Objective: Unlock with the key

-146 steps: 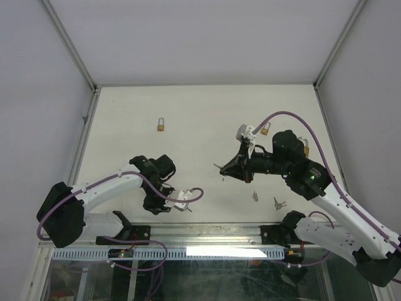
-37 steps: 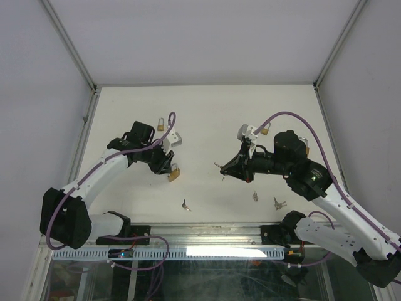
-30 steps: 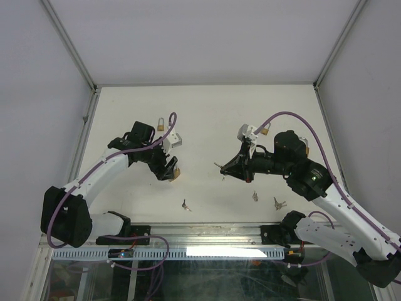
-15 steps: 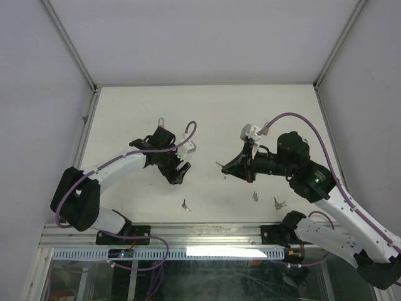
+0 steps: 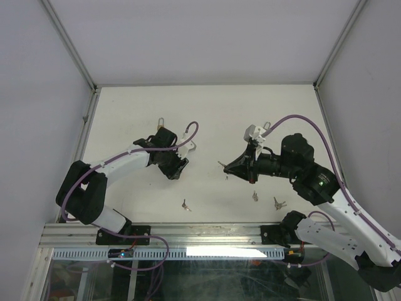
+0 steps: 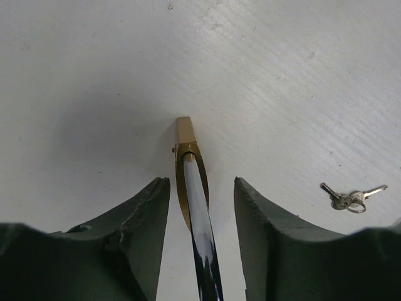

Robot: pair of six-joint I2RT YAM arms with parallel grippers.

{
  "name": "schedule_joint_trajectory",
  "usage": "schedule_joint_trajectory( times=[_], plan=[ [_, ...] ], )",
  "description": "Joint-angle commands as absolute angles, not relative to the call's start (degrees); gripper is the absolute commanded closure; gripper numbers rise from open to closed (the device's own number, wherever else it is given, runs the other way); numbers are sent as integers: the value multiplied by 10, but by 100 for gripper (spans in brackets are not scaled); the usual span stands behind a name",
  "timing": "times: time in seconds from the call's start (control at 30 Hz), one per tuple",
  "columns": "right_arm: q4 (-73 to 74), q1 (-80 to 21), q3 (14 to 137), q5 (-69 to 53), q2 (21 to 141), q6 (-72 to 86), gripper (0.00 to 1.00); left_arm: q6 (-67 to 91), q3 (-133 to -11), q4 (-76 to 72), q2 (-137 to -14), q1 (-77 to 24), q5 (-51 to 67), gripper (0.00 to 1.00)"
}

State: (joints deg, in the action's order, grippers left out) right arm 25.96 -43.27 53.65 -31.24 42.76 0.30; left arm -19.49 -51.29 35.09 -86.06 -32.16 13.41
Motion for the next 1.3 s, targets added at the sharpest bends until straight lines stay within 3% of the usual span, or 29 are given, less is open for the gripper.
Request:
schedule_joint_trajectory(
  times=[0.0, 0.1, 0.13, 0.37, 0.57, 0.8, 0.93, 1.03, 1.27],
  plan=[
    [247, -434, 547, -303, 424, -10, 100, -185, -500, 313, -866, -319, 132, 60],
    [249, -434, 549, -302, 428, -15, 100, -185, -496, 309, -863, -319, 134, 94],
    [249, -434, 551, -302, 431, -16, 100, -186, -495, 309, -861, -319, 134, 100],
    [247, -434, 554, -307, 442, -20, 100, -160, -524, 323, -841, -315, 149, 100],
    [247, -434, 553, -317, 442, -29, 100, -100, -575, 320, -754, -281, 300, 100],
    [311, -433, 616, -410, 478, -120, 100, 119, -617, 89, -642, -240, 592, 100],
    [379, -434, 688, -458, 515, -172, 100, 260, -575, -158, -589, -192, 728, 100],
    [384, -434, 719, -481, 521, -185, 100, 384, -527, -372, -567, -190, 752, 100],
    [297, -434, 716, -521, 511, -122, 100, 393, -532, -415, -524, -204, 736, 100]
  ],
)
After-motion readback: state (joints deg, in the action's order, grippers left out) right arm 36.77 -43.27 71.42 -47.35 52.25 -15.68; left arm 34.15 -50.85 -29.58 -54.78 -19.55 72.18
